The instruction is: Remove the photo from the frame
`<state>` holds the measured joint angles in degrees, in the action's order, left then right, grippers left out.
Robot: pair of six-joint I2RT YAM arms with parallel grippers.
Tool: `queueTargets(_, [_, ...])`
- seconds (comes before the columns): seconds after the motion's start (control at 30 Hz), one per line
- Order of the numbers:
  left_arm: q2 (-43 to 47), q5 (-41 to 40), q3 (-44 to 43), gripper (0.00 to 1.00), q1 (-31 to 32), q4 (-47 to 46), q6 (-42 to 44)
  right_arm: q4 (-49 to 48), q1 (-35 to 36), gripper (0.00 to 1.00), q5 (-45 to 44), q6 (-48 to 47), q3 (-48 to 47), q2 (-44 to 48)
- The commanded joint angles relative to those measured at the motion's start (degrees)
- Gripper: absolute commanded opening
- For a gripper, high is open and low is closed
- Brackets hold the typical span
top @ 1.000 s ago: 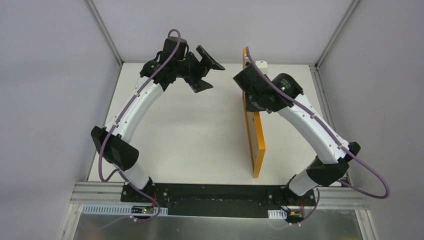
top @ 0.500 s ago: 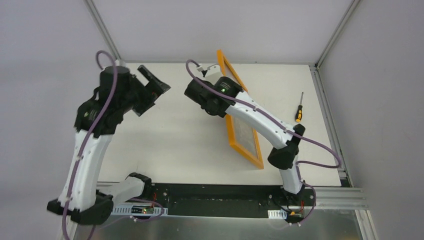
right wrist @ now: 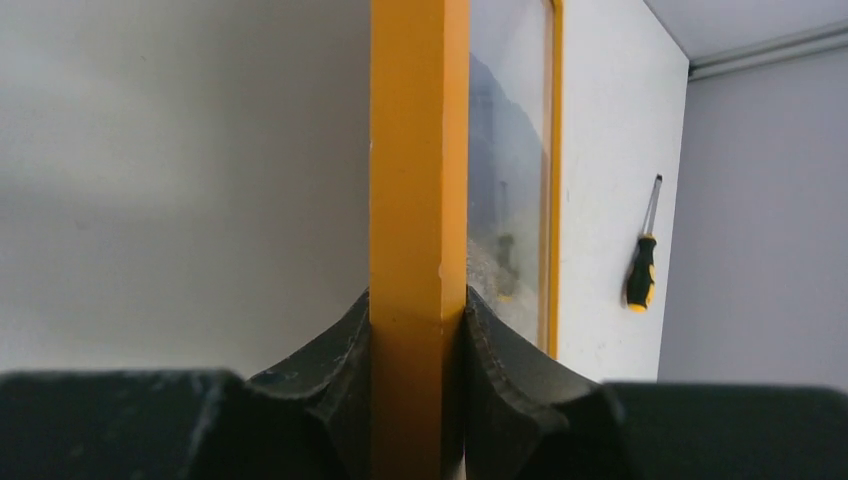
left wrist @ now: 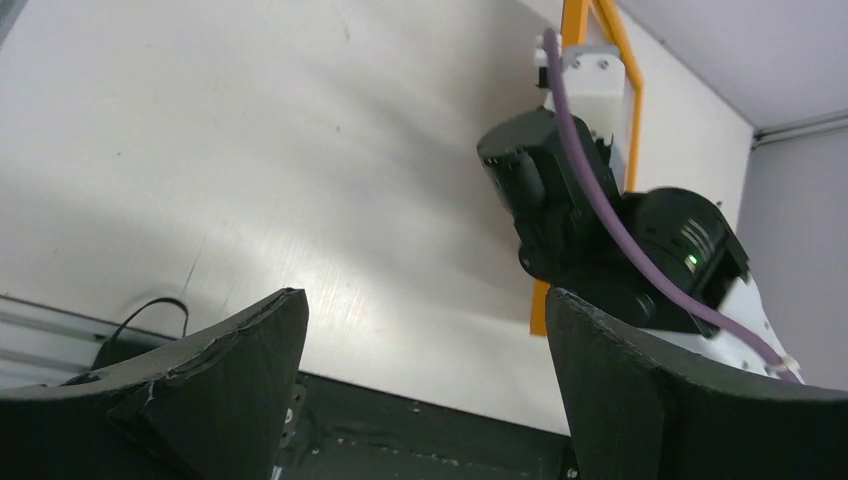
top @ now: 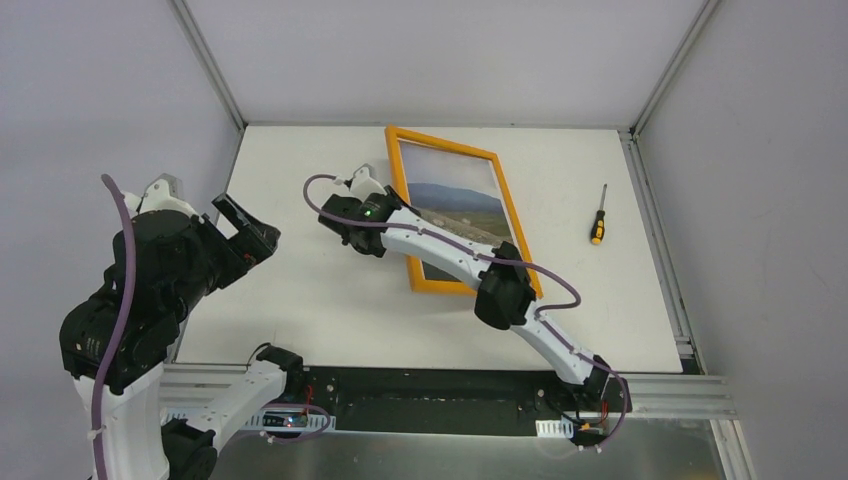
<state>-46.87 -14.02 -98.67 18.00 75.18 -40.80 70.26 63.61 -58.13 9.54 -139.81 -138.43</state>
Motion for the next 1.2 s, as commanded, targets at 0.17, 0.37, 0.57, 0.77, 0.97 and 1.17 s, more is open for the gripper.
queueTargets(0.17, [0.06,2.96,1.16,0.88,0.11,10.11,1.43,-30.37,-1.26,0.0,-0.62,-11.74,-2.8,-11.21])
queueTargets(0.37, [1.82,4.74,4.39,0.88,0.11,10.84,0.61,-31.39,-1.86,0.68,11.06,-13.12,-3.38,-10.99])
queueTargets(0.57, [-0.48,5.63,5.29,0.91,0.11,7.79,1.42,-21.61,-3.14,0.99,33.37,-6.05,1.11,1.31])
queueTargets(0.77, [-0.41,16.75,17.44,0.94,0.11,-2.7,-2.56,-16.19,-7.1,0.99,49.22,2.74,15.21,21.26])
queueTargets(0.97, [-2.46,39.7,41.99,0.88,3.68,-32.16,-12.21,-16.55,-18.88,0.99,54.49,8.61,43.39,43.3])
queueTargets(1.17, [-19.4,30.23,43.91,0.79,23.75,-44.91,-9.96,-18.04,-34.17,0.93,59.79,9.8,68.48,61.02])
